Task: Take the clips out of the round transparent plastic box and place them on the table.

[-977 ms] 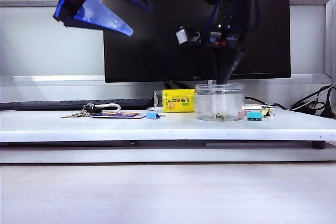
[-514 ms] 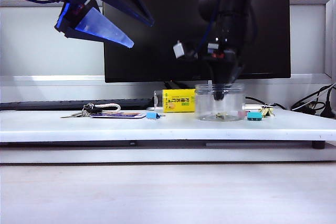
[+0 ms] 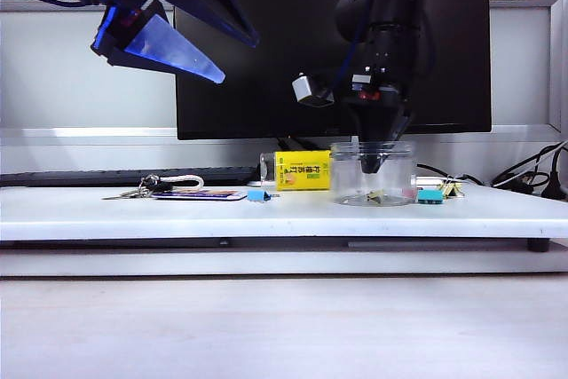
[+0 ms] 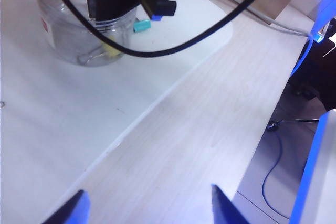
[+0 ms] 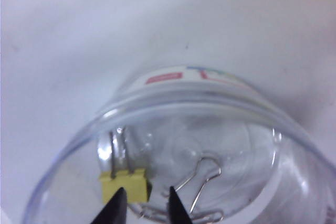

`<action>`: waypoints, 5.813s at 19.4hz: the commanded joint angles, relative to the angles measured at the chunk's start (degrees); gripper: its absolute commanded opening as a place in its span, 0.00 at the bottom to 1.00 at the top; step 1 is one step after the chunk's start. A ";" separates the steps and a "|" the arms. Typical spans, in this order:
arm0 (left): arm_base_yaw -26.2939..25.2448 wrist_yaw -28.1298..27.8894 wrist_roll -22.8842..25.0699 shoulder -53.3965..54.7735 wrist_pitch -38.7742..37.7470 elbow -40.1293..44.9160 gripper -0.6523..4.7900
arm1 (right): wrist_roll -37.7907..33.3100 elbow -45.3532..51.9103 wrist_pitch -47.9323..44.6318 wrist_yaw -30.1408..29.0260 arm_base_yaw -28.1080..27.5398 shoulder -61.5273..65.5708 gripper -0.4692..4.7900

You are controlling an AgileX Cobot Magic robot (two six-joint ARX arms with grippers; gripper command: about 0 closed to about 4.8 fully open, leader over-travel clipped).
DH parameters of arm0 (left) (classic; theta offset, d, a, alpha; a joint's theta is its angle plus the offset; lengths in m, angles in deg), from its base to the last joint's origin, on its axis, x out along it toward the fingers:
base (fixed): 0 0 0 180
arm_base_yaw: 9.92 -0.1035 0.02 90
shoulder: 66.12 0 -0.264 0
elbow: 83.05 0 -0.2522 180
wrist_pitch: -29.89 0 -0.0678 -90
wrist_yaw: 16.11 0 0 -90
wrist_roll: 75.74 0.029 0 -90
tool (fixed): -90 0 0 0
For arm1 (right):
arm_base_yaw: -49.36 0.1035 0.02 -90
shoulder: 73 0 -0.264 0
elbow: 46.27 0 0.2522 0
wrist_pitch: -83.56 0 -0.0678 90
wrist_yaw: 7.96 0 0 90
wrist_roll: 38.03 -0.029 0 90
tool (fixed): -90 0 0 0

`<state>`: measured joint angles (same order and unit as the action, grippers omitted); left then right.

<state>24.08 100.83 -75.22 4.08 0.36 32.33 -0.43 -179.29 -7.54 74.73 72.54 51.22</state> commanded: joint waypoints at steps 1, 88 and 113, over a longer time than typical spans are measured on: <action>0.07 0.31 0.35 -0.11 0.07 -0.20 0.69 | 0.31 -0.20 0.74 -0.33 0.07 0.50 0.29; 0.09 10.80 -2.51 -0.13 0.42 -0.20 0.69 | -15.61 -3.58 3.98 -0.31 0.46 -0.20 0.19; 0.09 10.80 -2.73 -0.13 -0.90 -0.20 0.69 | -25.73 -3.65 4.24 1.33 0.33 2.27 0.26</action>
<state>24.08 111.25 -77.93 4.08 -0.86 32.33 -23.01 -182.77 -3.26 76.89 72.91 53.69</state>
